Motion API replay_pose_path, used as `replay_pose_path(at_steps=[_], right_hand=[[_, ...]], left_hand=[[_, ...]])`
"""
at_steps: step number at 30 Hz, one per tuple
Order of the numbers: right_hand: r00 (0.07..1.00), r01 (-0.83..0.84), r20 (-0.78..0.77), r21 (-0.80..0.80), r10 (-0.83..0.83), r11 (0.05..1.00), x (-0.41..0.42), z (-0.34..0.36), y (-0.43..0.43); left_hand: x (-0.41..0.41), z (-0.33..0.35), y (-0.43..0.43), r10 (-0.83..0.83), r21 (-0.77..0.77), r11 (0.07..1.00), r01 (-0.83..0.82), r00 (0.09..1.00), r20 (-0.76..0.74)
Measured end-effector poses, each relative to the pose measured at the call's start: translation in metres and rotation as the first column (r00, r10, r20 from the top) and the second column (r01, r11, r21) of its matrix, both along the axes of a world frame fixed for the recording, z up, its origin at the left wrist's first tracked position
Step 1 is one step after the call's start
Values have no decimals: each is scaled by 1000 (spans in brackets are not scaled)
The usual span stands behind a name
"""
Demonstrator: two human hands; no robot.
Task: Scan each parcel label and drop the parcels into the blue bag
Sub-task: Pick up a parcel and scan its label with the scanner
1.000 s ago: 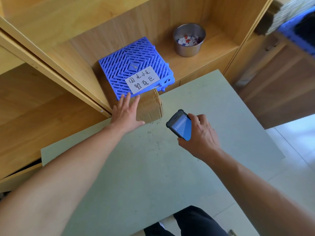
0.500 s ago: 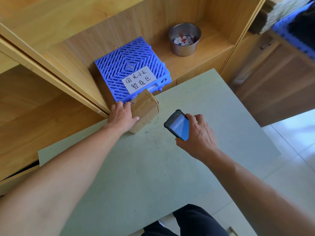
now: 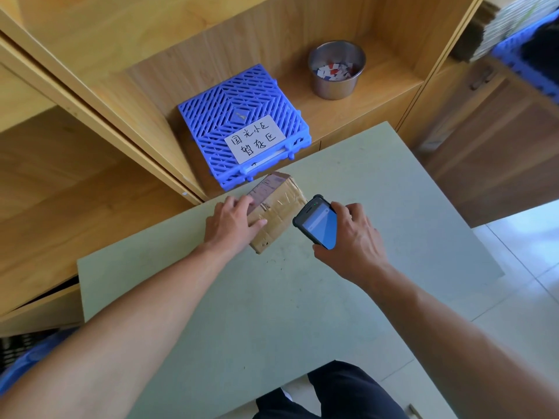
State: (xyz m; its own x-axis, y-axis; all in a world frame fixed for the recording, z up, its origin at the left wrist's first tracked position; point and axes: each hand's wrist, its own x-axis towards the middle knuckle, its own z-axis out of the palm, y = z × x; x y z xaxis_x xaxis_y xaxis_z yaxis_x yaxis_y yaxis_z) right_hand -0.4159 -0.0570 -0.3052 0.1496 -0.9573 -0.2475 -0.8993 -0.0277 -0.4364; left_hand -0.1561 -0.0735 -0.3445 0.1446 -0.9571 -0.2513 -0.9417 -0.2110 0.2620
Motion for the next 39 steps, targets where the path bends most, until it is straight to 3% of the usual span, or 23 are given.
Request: replay_pose_path(at_steps=[6, 13, 19, 24, 32, 39], right_hand=[[1000, 1, 8, 5, -1, 1000, 0, -6, 5], [1000, -10, -4, 36, 10, 999, -4, -15, 3], [1000, -14, -17, 41, 15, 999, -10, -13, -5], [999, -45, -18, 36, 46, 998, -6, -5, -9], [916, -398, -48, 2, 398, 917, 52, 29, -6], [844, -536, -73, -90, 531, 840, 117, 61, 16]], left_hand=[[-1, -8, 10, -85, 46, 994, 94, 981, -174], [-1, -25, 14, -32, 276, 959, 64, 992, -119], [-2, -25, 16, -150, 289, 946, 145, 989, -3], [-1, -10, 11, -188, 233, 955, 182, 982, 3], [56, 70, 32, -256, 105, 963, 250, 966, 47], [126, 124, 87, -238, 109, 968, 224, 962, 136]])
